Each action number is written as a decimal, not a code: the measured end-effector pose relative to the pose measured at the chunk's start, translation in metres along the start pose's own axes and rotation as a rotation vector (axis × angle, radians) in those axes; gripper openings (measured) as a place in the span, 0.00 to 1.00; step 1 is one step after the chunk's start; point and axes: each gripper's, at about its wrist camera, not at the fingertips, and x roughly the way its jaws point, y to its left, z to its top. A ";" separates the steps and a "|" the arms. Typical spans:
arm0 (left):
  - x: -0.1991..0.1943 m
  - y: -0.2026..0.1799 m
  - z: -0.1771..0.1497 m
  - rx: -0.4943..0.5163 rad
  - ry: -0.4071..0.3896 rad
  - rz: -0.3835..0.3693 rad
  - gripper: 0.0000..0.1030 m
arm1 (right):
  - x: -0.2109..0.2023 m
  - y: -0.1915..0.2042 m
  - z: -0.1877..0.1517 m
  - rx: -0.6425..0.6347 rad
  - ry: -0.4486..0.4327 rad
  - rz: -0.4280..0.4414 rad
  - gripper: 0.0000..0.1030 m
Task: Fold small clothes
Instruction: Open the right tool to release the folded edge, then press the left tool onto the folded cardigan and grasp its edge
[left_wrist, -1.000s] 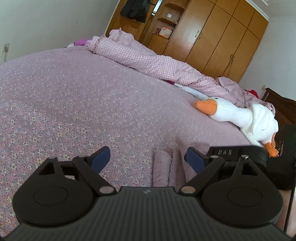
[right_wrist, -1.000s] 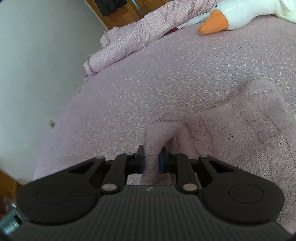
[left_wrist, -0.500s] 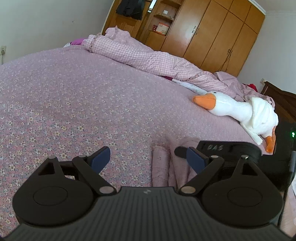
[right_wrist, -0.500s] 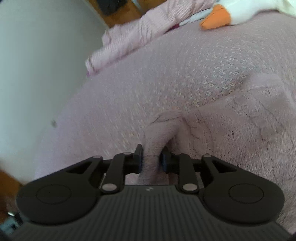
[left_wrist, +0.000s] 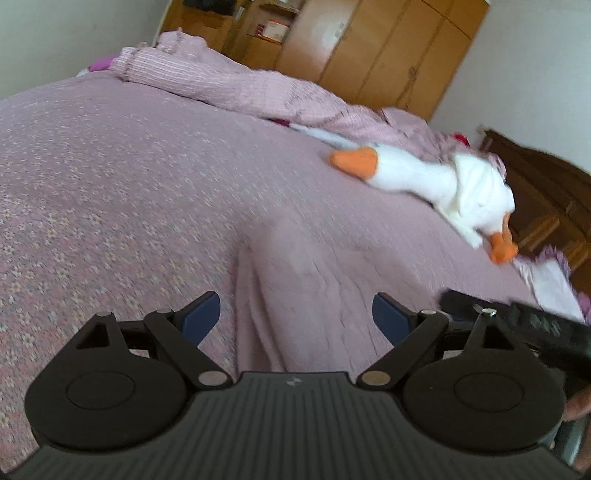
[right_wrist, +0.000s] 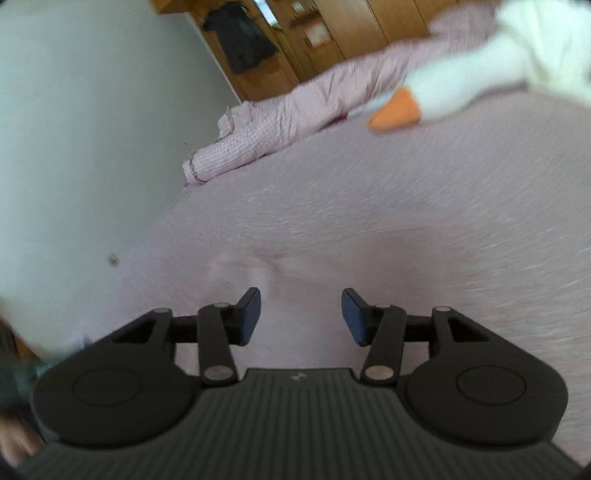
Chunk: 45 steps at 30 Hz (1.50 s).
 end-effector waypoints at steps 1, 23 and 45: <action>0.000 -0.004 -0.004 0.017 0.012 0.004 0.91 | -0.013 -0.005 -0.008 -0.039 -0.023 -0.023 0.51; 0.009 -0.018 -0.042 0.060 0.065 0.097 0.83 | -0.036 0.007 -0.121 -0.541 -0.126 -0.294 0.59; 0.014 -0.006 -0.039 0.069 0.128 0.098 0.19 | -0.022 0.019 -0.149 -0.842 -0.090 -0.479 0.18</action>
